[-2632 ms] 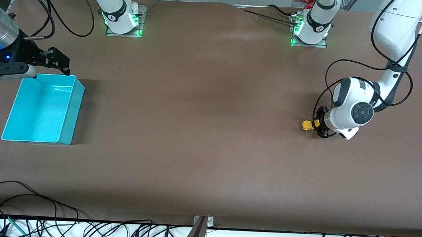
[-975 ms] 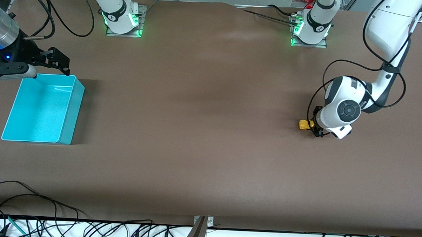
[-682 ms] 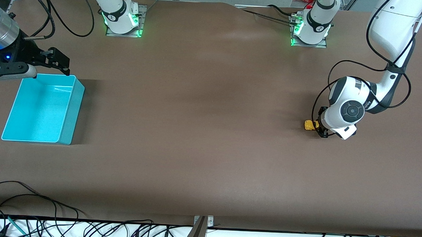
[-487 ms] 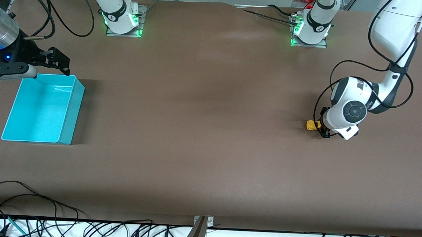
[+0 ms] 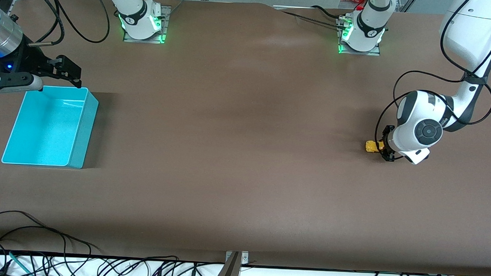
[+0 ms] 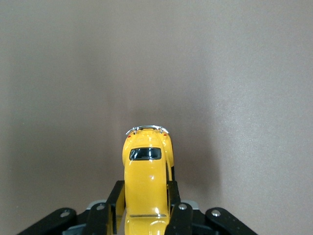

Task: Wind up and store yellow beetle car
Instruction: 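Drag the car backward along the table with the left gripper, then release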

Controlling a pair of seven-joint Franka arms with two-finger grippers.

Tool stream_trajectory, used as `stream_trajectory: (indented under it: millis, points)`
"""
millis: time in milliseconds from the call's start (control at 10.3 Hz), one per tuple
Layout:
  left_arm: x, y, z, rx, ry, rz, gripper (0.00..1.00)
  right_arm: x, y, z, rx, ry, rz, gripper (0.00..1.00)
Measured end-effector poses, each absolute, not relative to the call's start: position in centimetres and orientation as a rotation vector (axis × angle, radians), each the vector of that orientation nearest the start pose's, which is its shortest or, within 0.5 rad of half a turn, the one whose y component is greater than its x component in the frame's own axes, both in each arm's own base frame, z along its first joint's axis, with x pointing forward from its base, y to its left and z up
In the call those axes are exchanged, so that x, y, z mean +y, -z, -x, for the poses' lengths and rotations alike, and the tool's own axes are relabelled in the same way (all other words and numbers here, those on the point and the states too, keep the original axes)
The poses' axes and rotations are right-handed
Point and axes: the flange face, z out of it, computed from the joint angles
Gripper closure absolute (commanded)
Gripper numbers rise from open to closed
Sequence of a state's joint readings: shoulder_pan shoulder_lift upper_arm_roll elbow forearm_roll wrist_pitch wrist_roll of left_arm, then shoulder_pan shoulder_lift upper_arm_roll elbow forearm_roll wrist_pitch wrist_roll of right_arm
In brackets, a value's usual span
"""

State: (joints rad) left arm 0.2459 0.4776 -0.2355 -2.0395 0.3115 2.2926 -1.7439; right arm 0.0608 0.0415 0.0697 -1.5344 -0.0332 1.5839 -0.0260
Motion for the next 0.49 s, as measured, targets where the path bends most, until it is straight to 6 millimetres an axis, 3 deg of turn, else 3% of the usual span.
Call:
stream_trajectory:
  millis: [292,390,487]
  points:
    - [1.42,-19.58,-57.45,-2.035,-0.076,2.099,1.0,6.97,-61.97,-56.45,-0.248,0.016,3.162,0.0]
    - [1.42,-19.58,-57.45,-2.035,-0.076,2.099,0.9,6.97,-61.97,-56.45,-0.248,0.016,3.162,0.0]
    - [1.42,-19.59,-57.46,-2.035,-0.076,2.099,0.57,6.97,-61.97,-56.45,-0.248,0.016,3.162,0.0]
